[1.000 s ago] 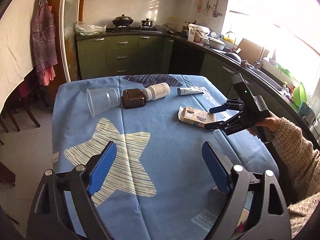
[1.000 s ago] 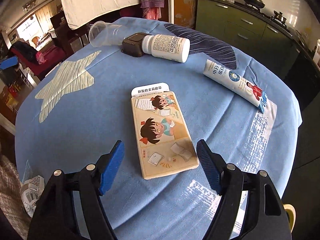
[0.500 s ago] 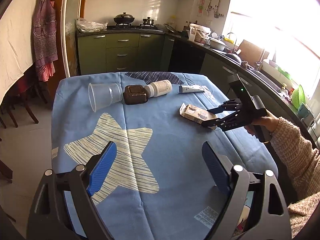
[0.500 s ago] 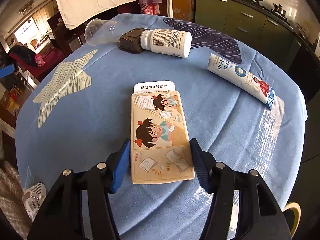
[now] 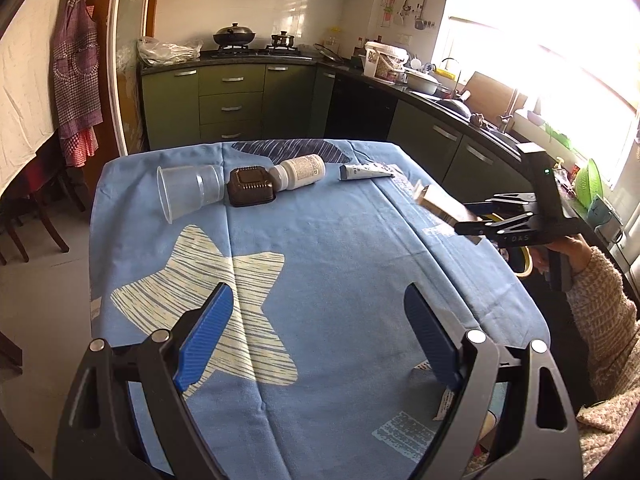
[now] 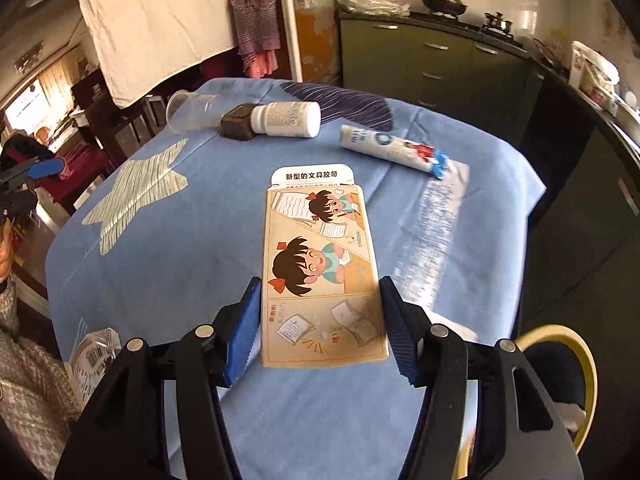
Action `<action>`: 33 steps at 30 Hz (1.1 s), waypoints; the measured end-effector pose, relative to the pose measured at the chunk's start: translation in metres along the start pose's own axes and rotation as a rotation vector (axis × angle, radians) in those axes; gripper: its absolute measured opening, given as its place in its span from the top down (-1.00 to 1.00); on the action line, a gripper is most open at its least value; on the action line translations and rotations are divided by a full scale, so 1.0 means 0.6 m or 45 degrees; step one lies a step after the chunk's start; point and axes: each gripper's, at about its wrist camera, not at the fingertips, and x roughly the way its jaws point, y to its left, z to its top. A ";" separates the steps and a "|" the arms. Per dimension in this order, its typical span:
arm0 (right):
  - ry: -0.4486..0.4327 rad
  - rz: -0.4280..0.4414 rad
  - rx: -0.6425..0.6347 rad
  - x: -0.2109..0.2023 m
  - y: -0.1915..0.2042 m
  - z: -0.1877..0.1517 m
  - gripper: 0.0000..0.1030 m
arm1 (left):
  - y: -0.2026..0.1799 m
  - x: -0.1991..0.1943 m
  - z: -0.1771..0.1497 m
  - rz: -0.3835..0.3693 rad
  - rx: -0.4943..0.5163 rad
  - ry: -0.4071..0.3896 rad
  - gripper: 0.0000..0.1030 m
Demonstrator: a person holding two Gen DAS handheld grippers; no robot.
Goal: Collect trash
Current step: 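Carry the box over the bin and open the right tool, then grasp the silver snack wrapper with the left tool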
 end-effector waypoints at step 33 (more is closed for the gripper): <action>-0.003 -0.380 0.660 -0.137 -0.191 -0.233 -0.27 | -0.158 0.095 -0.051 -0.119 0.075 0.492 -0.61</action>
